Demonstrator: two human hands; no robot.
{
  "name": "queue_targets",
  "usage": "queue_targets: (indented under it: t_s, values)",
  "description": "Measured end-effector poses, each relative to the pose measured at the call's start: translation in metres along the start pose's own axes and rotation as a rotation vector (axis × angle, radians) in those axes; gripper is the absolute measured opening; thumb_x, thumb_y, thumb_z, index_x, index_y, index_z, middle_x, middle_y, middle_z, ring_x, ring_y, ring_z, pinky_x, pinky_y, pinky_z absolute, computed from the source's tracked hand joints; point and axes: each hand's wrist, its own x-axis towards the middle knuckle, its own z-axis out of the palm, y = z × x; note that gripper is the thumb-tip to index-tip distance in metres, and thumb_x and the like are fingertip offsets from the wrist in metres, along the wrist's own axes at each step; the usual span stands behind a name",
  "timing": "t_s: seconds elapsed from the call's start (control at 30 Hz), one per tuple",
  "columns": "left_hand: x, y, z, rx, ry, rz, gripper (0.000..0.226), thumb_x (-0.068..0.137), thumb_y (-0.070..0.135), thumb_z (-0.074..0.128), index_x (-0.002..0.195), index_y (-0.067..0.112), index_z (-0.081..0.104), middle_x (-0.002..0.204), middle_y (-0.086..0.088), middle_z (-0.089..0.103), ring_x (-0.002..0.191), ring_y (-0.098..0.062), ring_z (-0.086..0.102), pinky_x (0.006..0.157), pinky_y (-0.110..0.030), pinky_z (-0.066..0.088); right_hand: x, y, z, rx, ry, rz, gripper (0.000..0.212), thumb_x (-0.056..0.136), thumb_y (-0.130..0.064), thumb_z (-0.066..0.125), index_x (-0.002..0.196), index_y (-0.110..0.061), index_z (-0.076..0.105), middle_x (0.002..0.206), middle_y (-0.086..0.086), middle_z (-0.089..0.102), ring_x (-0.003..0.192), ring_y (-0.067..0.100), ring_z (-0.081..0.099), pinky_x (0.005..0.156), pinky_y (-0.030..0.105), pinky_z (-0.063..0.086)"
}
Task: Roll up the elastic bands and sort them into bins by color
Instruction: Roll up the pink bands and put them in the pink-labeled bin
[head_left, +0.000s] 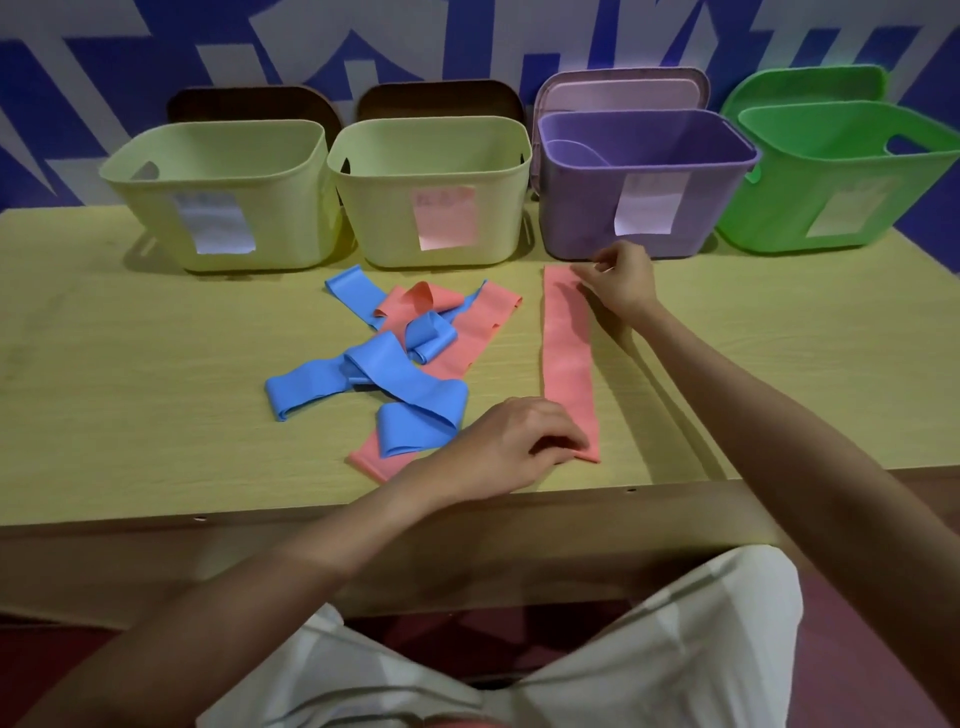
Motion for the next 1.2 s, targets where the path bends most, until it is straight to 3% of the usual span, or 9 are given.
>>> queue_targets:
  t_s: [0.1, 0.13, 0.2, 0.27, 0.5, 0.7, 0.83, 1.0, 1.2]
  values:
    - [-0.006, 0.002, 0.003, 0.036, 0.031, 0.018, 0.016, 0.087, 0.009, 0.066, 0.102, 0.009, 0.072, 0.096, 0.000, 0.070, 0.091, -0.009, 0.059, 0.082, -0.022, 0.046, -0.035, 0.011, -0.019, 0.119, 0.046, -0.042, 0.021, 0.085, -0.017, 0.067, 0.100, -0.003, 0.064, 0.084, 0.005, 0.063, 0.076, 0.024, 0.062, 0.069, 0.041, 0.053]
    - [-0.009, 0.003, 0.004, 0.047, 0.049, 0.027, 0.017, 0.087, 0.007, 0.065, 0.101, 0.009, 0.072, 0.096, 0.000, 0.070, 0.092, -0.009, 0.058, 0.083, -0.020, 0.045, -0.055, 0.014, -0.028, 0.138, 0.053, -0.073, 0.017, 0.085, -0.012, 0.064, 0.099, -0.004, 0.065, 0.080, 0.001, 0.062, 0.074, 0.023, 0.062, 0.066, 0.038, 0.053]
    - [-0.014, 0.005, 0.006, 0.072, 0.085, 0.040, 0.016, 0.086, 0.005, 0.064, 0.100, 0.008, 0.072, 0.096, -0.001, 0.070, 0.092, -0.009, 0.058, 0.083, -0.021, 0.045, -0.100, 0.018, -0.044, 0.157, 0.039, -0.163, 0.014, 0.085, -0.005, 0.062, 0.098, -0.005, 0.066, 0.076, -0.007, 0.059, 0.071, 0.016, 0.059, 0.062, 0.019, 0.048]
    - [-0.018, 0.006, 0.008, 0.087, 0.109, 0.047, 0.014, 0.086, 0.003, 0.065, 0.098, 0.006, 0.071, 0.095, -0.002, 0.070, 0.092, -0.011, 0.060, 0.082, -0.026, 0.048, -0.146, 0.017, -0.056, 0.165, -0.019, -0.248, 0.013, 0.085, -0.002, 0.063, 0.096, -0.008, 0.066, 0.080, -0.007, 0.062, 0.074, 0.008, 0.059, 0.062, 0.010, 0.042]
    - [-0.021, 0.003, 0.014, 0.063, 0.176, 0.008, 0.012, 0.083, 0.004, 0.070, 0.095, 0.007, 0.072, 0.096, -0.001, 0.068, 0.090, -0.012, 0.064, 0.080, -0.032, 0.052, -0.223, 0.015, -0.061, 0.157, -0.154, -0.447, 0.016, 0.084, 0.004, 0.061, 0.091, -0.009, 0.066, 0.088, -0.002, 0.065, 0.079, 0.009, 0.061, 0.069, 0.022, 0.049]
    - [-0.022, 0.005, 0.016, 0.052, 0.201, -0.015, 0.009, 0.084, 0.005, 0.069, 0.092, 0.007, 0.073, 0.095, 0.002, 0.067, 0.088, -0.008, 0.063, 0.081, -0.025, 0.050, -0.234, 0.023, -0.056, 0.142, -0.106, -0.507, 0.012, 0.080, -0.013, 0.058, 0.088, -0.010, 0.067, 0.086, -0.001, 0.063, 0.076, 0.015, 0.062, 0.063, 0.036, 0.052]
    - [-0.024, 0.007, 0.016, 0.092, 0.189, -0.012, 0.010, 0.087, 0.008, 0.067, 0.095, 0.007, 0.073, 0.097, 0.001, 0.065, 0.091, -0.009, 0.061, 0.081, -0.026, 0.050, -0.234, 0.026, -0.052, 0.055, -0.095, -0.564, 0.009, 0.082, -0.010, 0.075, 0.089, -0.010, 0.071, 0.085, -0.002, 0.062, 0.077, 0.015, 0.060, 0.062, 0.035, 0.052]
    - [-0.031, 0.008, 0.018, 0.270, 0.188, 0.020, 0.015, 0.090, 0.013, 0.064, 0.102, 0.007, 0.071, 0.094, -0.002, 0.059, 0.092, -0.015, 0.052, 0.078, -0.023, 0.043, -0.234, 0.026, -0.055, -0.067, -0.084, -0.635, 0.011, 0.086, -0.016, 0.071, 0.093, -0.008, 0.073, 0.087, 0.000, 0.061, 0.081, 0.016, 0.057, 0.064, 0.032, 0.052]
    - [-0.034, 0.005, 0.020, 0.379, 0.153, 0.049, 0.020, 0.086, 0.002, 0.067, 0.105, 0.006, 0.071, 0.095, -0.005, 0.058, 0.091, -0.016, 0.046, 0.072, -0.027, 0.044, -0.236, 0.027, -0.058, -0.142, -0.093, -0.731, 0.015, 0.089, -0.015, 0.066, 0.091, -0.001, 0.073, 0.091, 0.007, 0.061, 0.083, 0.020, 0.057, 0.070, 0.030, 0.050]
